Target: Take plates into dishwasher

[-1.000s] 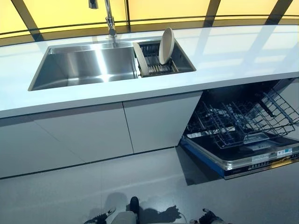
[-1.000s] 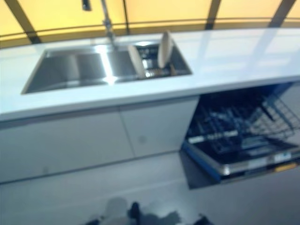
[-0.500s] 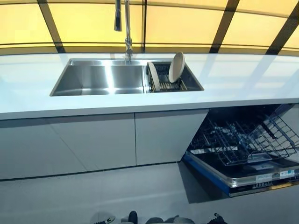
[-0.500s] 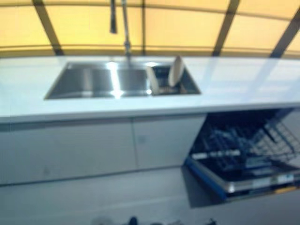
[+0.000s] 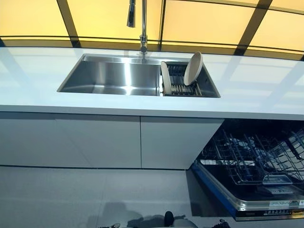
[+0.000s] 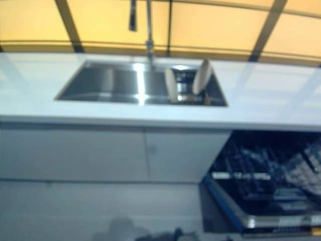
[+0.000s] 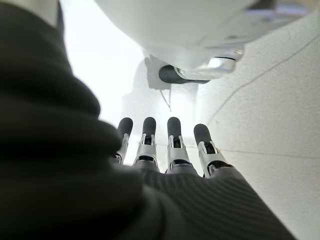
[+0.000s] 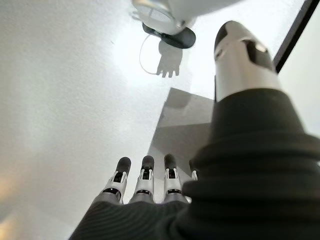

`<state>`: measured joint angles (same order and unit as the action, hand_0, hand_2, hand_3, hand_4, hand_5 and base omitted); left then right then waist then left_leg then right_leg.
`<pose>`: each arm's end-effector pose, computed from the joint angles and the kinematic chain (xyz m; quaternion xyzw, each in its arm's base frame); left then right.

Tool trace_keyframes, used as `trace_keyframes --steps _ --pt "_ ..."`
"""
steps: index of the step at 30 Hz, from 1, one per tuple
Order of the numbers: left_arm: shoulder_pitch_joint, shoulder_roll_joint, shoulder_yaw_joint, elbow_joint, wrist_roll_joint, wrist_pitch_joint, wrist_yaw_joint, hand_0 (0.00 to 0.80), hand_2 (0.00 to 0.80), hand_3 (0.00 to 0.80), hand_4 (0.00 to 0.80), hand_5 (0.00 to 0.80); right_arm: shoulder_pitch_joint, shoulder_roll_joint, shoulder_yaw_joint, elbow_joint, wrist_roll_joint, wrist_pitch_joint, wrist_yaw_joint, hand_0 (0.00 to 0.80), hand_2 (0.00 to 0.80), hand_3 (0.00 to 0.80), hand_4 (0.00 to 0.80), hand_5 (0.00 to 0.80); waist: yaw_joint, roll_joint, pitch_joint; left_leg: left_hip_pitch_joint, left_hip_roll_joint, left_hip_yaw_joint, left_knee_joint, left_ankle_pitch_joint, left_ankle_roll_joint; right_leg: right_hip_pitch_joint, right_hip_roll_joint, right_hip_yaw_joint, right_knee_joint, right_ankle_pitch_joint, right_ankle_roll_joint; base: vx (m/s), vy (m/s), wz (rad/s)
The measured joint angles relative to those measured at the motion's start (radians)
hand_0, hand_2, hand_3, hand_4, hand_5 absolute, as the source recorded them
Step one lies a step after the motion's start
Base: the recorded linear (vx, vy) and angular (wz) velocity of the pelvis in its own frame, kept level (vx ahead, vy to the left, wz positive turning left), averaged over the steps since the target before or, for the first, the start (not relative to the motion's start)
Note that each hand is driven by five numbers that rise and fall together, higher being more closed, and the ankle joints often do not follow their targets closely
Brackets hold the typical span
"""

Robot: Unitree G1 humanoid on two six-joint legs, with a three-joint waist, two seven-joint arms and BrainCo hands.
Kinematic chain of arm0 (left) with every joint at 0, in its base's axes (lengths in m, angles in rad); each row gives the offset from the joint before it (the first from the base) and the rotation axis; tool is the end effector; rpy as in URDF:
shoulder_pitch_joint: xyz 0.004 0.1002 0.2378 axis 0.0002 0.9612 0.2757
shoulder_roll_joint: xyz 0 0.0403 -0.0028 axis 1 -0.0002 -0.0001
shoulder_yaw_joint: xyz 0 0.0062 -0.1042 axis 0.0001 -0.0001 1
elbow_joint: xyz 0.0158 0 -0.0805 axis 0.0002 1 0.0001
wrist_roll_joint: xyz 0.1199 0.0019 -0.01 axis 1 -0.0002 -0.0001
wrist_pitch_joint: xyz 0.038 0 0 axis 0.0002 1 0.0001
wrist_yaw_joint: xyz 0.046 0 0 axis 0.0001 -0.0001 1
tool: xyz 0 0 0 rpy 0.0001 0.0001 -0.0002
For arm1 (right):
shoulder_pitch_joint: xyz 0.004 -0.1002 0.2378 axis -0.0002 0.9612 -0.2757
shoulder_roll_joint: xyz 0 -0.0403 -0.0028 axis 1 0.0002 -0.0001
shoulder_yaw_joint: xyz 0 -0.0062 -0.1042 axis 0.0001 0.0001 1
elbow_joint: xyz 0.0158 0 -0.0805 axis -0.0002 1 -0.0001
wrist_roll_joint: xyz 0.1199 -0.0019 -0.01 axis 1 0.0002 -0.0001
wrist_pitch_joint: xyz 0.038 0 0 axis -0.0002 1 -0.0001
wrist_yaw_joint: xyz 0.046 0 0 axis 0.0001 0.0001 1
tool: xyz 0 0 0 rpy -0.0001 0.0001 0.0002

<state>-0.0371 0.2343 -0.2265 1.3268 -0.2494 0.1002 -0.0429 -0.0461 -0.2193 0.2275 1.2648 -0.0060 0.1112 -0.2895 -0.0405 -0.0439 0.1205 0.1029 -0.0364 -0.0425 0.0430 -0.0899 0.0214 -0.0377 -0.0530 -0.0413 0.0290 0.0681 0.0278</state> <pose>0.0686 0.2252 -0.1393 0.0492 0.6412 0.0440 0.7645 0.0838 -0.2171 -0.1374 -0.2502 0.5888 -0.0899 0.7633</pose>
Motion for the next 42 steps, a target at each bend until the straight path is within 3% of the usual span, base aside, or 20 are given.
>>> trace_keyframes --steps 8,10,11,13,14,15,16,18,19,20,22,23,24,25,26,28,31,34,37,42 --pt "-0.008 0.001 0.0 0.001 0.001 0.003 -0.005 0.0 0.0 0.0 0.0 0.0 -0.01 0.001 0.022 -0.001 -0.018 -0.02 0.013 0.0 0.0 0.0 0.0 0.0 -0.004 0.021 -0.008 0.054 0.014 0.009 -0.044 0.0 -0.003 0.033 0.013 0.002 -0.016 -0.012 -0.003 0.136 -0.028 -0.03" --pt "-0.006 0.001 0.001 0.002 -0.005 0.01 0.001 0.0 0.0 0.0 0.0 0.0 -0.011 0.002 0.029 -0.002 -0.041 -0.018 0.024 0.0 0.0 0.0 0.0 0.0 -0.001 0.028 -0.008 0.055 0.023 0.009 -0.031 -0.008 -0.017 0.036 0.028 -0.011 0.002 -0.032 -0.015 0.091 -0.082 0.02" --pt "0.002 0.005 0.01 0.013 -0.01 0.016 0.009 0.0 0.0 0.0 0.0 0.0 -0.016 0.006 0.046 -0.002 -0.043 -0.017 0.037 0.0 0.0 0.0 0.0 0.0 0.006 0.016 -0.014 0.028 0.023 0.009 0.033 -0.028 -0.048 0.028 0.033 -0.033 0.036 -0.058 -0.038 0.075 -0.079 0.08" --pt "-0.013 0.019 0.015 0.021 -0.033 0.021 0.026 0.0 0.0 0.0 0.0 0.0 -0.035 0.017 0.049 -0.001 -0.043 -0.016 0.053 0.0 0.0 0.0 0.0 0.0 0.012 -0.032 -0.007 -0.151 -0.016 0.027 0.361 -0.035 -0.117 -0.016 -0.005 -0.05 0.102 -0.106 -0.043 0.174 0.058 0.18" --pt "-0.049 0.019 0.036 0.023 -0.068 0.016 0.031 0.0 0.0 0.0 0.0 0.0 -0.055 -0.004 0.054 0.008 -0.051 -0.008 0.063 0.0 0.0 0.0 0.0 0.0 0.031 -0.049 0.023 -0.324 -0.024 0.014 0.684 0.066 -0.147 -0.003 -0.026 -0.03 0.114 -0.11 -0.057 0.392 0.283 -0.11" --pt "-0.045 0.015 0.042 0.022 -0.072 0.016 0.037 0.0 0.0 0.0 0.0 0.0 -0.064 -0.018 0.061 0.016 -0.061 0.003 0.065 0.0 0.0 0.0 0.0 0.0 0.065 -0.04 0.035 -0.372 -0.016 0.025 0.728 0.082 -0.14 0.022 -0.026 -0.017 0.102 -0.108 -0.061 0.498 0.373 -0.37" --pt "-0.034 0.009 0.043 0.02 -0.072 0.023 0.04 0.0 0.0 0.0 0.0 0.0 -0.067 -0.031 0.067 0.019 -0.062 0.005 0.066 0.0 0.0 0.0 0.0 0.0 0.078 -0.023 0.035 -0.372 0.018 0.049 0.649 0.081 -0.136 0.046 -0.015 -0.025 0.067 -0.106 -0.056 0.489 0.35 -0.67" --pt "-0.005 0.008 0.042 0.027 -0.071 0.022 0.044 0.0 0.0 0.0 0.0 0.0 -0.081 -0.026 0.078 0.036 -0.062 0.0 0.072 0.0 0.0 0.0 0.0 0.0 0.087 0.014 0.033 -0.309 0.09 0.1 0.232 0.102 -0.13 0.091 0.015 -0.043 -0.026 -0.11 -0.048 0.358 0.242 -0.48" --pt "-0.008 0.001 0.041 0.031 -0.071 0.023 0.046 0.0 0.0 0.0 0.0 0.0 -0.087 -0.025 0.088 0.046 -0.063 -0.001 0.081 0.0 0.0 0.0 0.0 0.0 0.086 0.03 0.04 -0.288 0.097 0.092 0.093 0.119 -0.125 0.127 0.035 -0.03 -0.096 -0.116 -0.041 0.199 0.143 -0.36" --pt "-0.009 -0.01 0.044 0.03 -0.071 0.023 0.046 0.0 0.0 0.0 0.0 0.0 -0.089 -0.031 0.088 0.054 -0.063 -0.001 0.087 0.0 0.0 0.0 0.0 0.0 0.091 0.05 0.046 -0.286 0.115 0.081 0.068 0.118 -0.12 0.135 0.053 -0.019 -0.09 -0.119 -0.055 0.178 0.122 -0.49" --pt "-0.008 -0.022 0.051 0.028 -0.069 0.02 0.06 0.0 0.0 0.0 0.0 0.0 -0.065 -0.047 0.082 0.041 -0.061 0.012 0.091 0.0 0.0 0.0 0.0 0.0 0.1 0.072 0.05 -0.271 0.138 0.08 0.082 0.117 -0.115 0.14 0.062 -0.065 -0.077 -0.021 -0.059 0.122 0.074 -0.32" --pt "-0.011 -0.021 0.051 0.028 -0.069 0.01 0.066 0.0 0.0 0.0 0.0 0.0 -0.039 -0.047 0.085 0.037 -0.06 0.014 0.091 0.0 0.0 0.0 0.0 0.0 0.084 0.075 0.043 -0.265 0.14 0.091 0.123 0.116 -0.113 0.149 0.063 -0.09 -0.072 -0.038 -0.056 0.086 0.048 -0.1" --pt "-0.024 -0.01 0.051 0.023 -0.07 -0.001 0.067 0.0 0.0 0.0 0.0 0.0 -0.018 -0.04 0.1 0.035 -0.065 0.024 0.093 0.0 0.0 0.0 0.0 0.0 0.09 0.046 0.031 -0.273 0.117 0.093 0.26 0.078 -0.08 0.131 0.028 -0.095 -0.043 -0.052 -0.044 0.147 0.062 -0.48" --pt "-0.025 0.0 0.052 0.017 -0.07 -0.004 0.064 0.0 0.0 0.0 0.0 0.0 -0.016 -0.036 0.111 0.031 -0.072 0.027 0.095 0.0 0.0 0.0 0.0 0.0 0.09 0.035 0.022 -0.257 0.104 0.091 0.294 0.047 -0.063 0.114 -0.005 -0.107 -0.014 -0.07 -0.015 0.127 0.02 -0.69" --pt "-0.021 0.0 0.05 0.014 -0.071 -0.005 0.061 0.0 0.0 0.0 0.0 0.0 -0.014 -0.042 0.112 0.03 -0.073 0.025 0.099 0.0 0.0 0.0 0.0 0.0 0.078 0.047 0.013 -0.225 0.113 0.065 0.212 0.012 -0.052 0.108 -0.002 -0.109 0.002 -0.074 0.002 0.134 -0.001 -0.39" --pt "-0.047 0.024 0.05 -0.019 -0.07 -0.025 0.056 0.0 0.0 0.0 0.0 0.0 0.022 -0.019 0.099 0.039 -0.078 0.026 0.102 0.0 0.0 0.0 0.0 0.0 0.072 0.015 0.012 -0.182 0.073 0.065 0.115 0.065 -0.034 0.122 -0.046 -0.103 0.017 -0.089 -0.008 0.081 -0.031 0.26" --pt "-0.069 0.046 0.047 -0.043 -0.07 -0.036 0.057 0.0 0.0 0.0 0.0 0.0 0.01 0.01 0.099 0.043 -0.083 0.018 0.106 0.0 0.0 0.0 0.0 0.0 0.091 -0.023 -0.009 -0.18 0.024 0.061 0.073 0.092 -0.009 0.167 -0.104 -0.083 -0.015 -0.108 0.021 0.045 -0.039 0.2" --pt "-0.067 0.042 0.03 -0.044 -0.069 -0.046 0.061 0.0 0.0 0.0 0.0 0.0 -0.03 0.018 0.099 0.035 -0.085 0.002 0.109 0.0 0.0 0.0 0.0 0.0 0.111 -0.023 -0.009 -0.186 0.013 0.059 0.066 0.092 -0.009 0.179 -0.112 -0.077 -0.034 -0.116 0.04 0.085 -0.031 0.07" --pt "-0.044 0.041 0.032 -0.046 -0.07 -0.055 0.07 0.0 0.0 0.0 0.0 0.0 -0.064 0.025 0.099 0.025 -0.092 0.001 0.11 0.0 0.0 0.0 0.0 0.0 0.123 -0.032 -0.003 -0.194 0.01 0.063 0.056 0.086 -0.03 0.178 -0.123 -0.072 -0.035 -0.16 0.099 0.11 -0.012 0.0" --pt "-0.009 0.016 0.03 -0.047 -0.058 -0.068 0.082 0.0 0.0 0.0 0.0 0.0 -0.066 0.011 0.099 0.021 -0.092 0.002 0.132 0.0 0.0 0.0 0.0 0.0 0.14 -0.021 0.005 -0.204 0.049 0.066 0.086 0.079 -0.056 0.178 -0.086 -0.073 -0.023 -0.181 0.065 0.107 0.035 0.04"
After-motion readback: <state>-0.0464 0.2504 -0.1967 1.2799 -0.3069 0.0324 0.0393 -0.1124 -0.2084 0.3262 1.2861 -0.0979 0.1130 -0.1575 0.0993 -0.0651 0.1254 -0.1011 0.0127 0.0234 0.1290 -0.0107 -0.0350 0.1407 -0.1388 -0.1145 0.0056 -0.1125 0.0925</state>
